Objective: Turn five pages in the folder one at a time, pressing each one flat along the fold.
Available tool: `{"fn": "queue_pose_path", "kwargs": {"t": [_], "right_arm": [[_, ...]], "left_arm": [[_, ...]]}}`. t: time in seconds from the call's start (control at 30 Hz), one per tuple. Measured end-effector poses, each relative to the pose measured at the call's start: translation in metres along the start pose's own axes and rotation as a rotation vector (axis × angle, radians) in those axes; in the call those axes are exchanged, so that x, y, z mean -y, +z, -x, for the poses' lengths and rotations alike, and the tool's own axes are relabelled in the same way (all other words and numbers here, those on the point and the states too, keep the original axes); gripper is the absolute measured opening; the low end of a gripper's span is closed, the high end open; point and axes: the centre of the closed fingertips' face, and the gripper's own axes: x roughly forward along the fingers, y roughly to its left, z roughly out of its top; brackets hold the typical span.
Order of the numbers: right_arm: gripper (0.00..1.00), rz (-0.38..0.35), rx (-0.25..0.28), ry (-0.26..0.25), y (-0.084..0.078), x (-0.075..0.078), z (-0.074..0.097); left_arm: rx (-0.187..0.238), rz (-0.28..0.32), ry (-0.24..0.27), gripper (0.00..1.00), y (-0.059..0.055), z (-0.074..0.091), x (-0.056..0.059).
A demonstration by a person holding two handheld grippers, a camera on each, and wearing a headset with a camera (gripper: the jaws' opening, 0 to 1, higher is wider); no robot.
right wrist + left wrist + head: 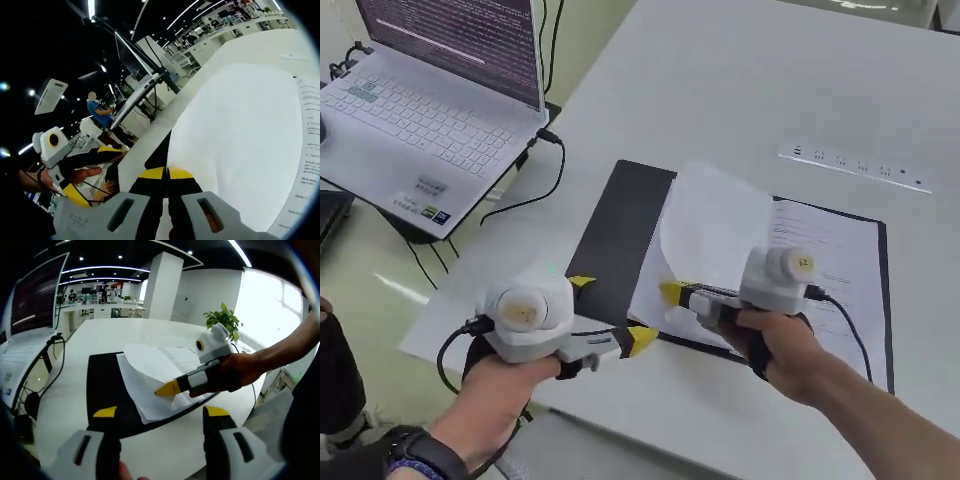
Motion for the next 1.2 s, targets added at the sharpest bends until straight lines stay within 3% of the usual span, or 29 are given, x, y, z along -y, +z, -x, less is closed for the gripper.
{"fn": "queue_pose_path", "kwargs": {"t": [0.4, 0.7, 0.9, 1.2], "right_arm": [[0.00, -0.042, -0.074, -0.055, -0.021, 0.024, -0.020], [0.01, -0.057, -0.081, -0.070, -0.027, 0.031, -0.023], [0.06, -0.058, -0.081, -0.056, -0.027, 0.027, -0.023], [0.29, -0.037, -0.073, 0.015, -0.028, 0.007, -0.021]], "left_arm": [[-0.013, 0.001, -0.003, 0.65, -0.006, 0.001, 0.002], [-0.020, 0.006, 0.003, 0.66, -0.008, -0.001, -0.001], [-0.030, 0.003, -0.003, 0.66, -0.011, -0.005, -0.003], [-0.046, -0.001, -0.001, 0.65, -0.014, -0.009, -0.007]]}}
